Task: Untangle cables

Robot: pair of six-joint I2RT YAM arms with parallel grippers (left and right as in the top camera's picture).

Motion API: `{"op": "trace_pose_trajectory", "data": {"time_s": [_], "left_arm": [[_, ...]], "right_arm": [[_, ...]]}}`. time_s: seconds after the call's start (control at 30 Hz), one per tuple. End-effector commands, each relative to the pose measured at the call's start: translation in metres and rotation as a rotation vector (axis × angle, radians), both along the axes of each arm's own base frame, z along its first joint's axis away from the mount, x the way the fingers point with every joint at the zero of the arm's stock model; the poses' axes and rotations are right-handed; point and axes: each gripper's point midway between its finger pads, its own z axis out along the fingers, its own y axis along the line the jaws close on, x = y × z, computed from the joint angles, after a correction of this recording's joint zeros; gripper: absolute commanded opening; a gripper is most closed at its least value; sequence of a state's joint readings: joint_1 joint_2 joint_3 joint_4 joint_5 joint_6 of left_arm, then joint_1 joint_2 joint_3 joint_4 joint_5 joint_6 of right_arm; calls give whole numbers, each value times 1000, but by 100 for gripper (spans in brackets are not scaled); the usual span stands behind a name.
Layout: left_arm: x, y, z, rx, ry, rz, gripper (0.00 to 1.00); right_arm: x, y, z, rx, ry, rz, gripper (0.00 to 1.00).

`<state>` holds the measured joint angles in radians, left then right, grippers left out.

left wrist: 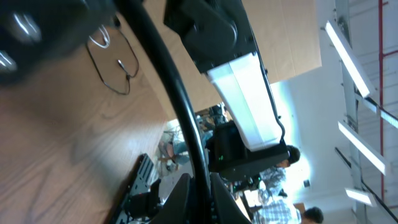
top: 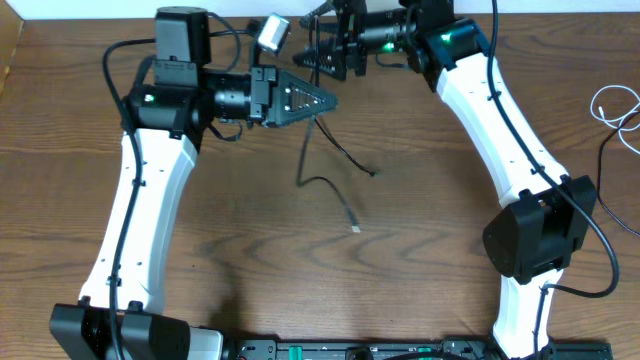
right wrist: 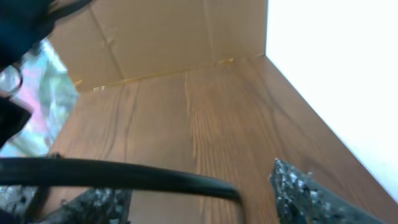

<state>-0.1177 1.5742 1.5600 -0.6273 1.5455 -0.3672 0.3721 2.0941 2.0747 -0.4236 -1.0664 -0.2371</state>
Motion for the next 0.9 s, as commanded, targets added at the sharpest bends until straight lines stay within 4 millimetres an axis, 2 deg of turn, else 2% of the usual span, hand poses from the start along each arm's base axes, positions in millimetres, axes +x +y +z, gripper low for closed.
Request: {"op": "trace_pose_trajectory", "data": {"time_s": [0.0, 0.07, 0.13, 0.2, 0.23, 0.3, 0.33, 0.4, 0.43, 0.57, 0.67, 0.8, 0.87], "left_arm": [[-12, -1, 16, -23, -40, -27, 7], [-12, -1, 16, -22, -41, -25, 7], [-9, -1, 14, -9, -43, -10, 7], [-7, -1, 12, 3, -43, 4, 7], [-7, -1, 12, 4, -44, 5, 7], [-7, -1, 12, 3, -45, 4, 8], [-7, -1, 12, 2, -50, 3, 7], [-7, -1, 12, 0, -90, 0, 7], [-7, -1, 12, -1, -121, -1, 7], [-6, -1, 10, -12, -328, -12, 7], [0, -1, 2, 20, -414, 10, 7], [12, 1, -20, 125, -413, 74, 8], [20, 8, -48, 279, -356, 140, 7]], "right_arm": [[18, -19, 4, 32, 59, -50, 60], [24, -29, 9, 52, 71, -63, 51], [24, -41, 16, 82, 57, -29, 17], [25, -49, 19, 96, 76, -24, 6], [25, -52, 20, 105, 95, -21, 6], [22, -56, 22, 113, 113, -2, 12], [22, -58, 20, 112, 134, -3, 21], [24, -61, 16, 108, 213, -28, 45], [24, -63, 15, 109, 273, -41, 50], [19, -67, 10, 114, 473, -52, 58], [17, -67, 8, 118, 599, -64, 63], [14, -66, 2, 110, 762, -94, 67], [19, -68, -9, 94, 862, -175, 67]]}}
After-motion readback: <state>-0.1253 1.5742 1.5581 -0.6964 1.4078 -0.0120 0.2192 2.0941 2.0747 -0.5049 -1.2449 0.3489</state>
